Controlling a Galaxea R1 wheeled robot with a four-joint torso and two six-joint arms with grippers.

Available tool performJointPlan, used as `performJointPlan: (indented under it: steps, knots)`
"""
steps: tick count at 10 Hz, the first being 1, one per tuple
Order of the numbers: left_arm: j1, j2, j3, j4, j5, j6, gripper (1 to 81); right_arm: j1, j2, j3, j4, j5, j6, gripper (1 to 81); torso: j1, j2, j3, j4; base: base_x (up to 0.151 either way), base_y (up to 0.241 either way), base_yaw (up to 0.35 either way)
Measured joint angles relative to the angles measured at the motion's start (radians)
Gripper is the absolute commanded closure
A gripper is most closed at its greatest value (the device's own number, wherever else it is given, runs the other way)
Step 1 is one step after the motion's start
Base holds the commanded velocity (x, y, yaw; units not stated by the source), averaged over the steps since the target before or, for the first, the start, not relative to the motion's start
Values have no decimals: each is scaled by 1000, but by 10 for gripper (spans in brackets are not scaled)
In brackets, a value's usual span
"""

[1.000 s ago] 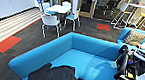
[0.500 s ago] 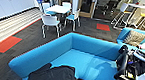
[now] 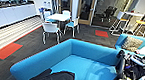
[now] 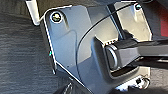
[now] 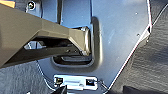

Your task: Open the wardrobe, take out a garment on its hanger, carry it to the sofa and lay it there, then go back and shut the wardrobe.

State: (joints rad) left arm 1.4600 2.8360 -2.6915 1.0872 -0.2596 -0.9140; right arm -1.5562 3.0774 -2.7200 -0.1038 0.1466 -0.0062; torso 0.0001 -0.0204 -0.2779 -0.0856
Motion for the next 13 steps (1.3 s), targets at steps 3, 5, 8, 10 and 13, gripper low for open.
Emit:
performJointPlan:
  steps: [3,5,8,10,13]
  knots:
    - [20,88,-1,9,12,0,10,-11,0,0,0,-2,0,10,-2,-1,97,0,0,0,0]
    - [35,109,-7,9,44,-3,10,-14,0,0,0,-11,0,10,-1,-2,109,0,0,0,0]
    - [38,134,-11,7,67,-19,10,-15,1,0,0,-14,-1,10,-1,-2,109,0,0,0,0]
    - [37,151,-13,7,101,-24,10,-15,3,-1,1,-40,-1,10,-1,-2,109,0,0,0,0]
    - [37,148,-13,7,104,-24,10,-14,3,-1,0,-61,-1,10,-1,-2,109,0,-22,0,0]
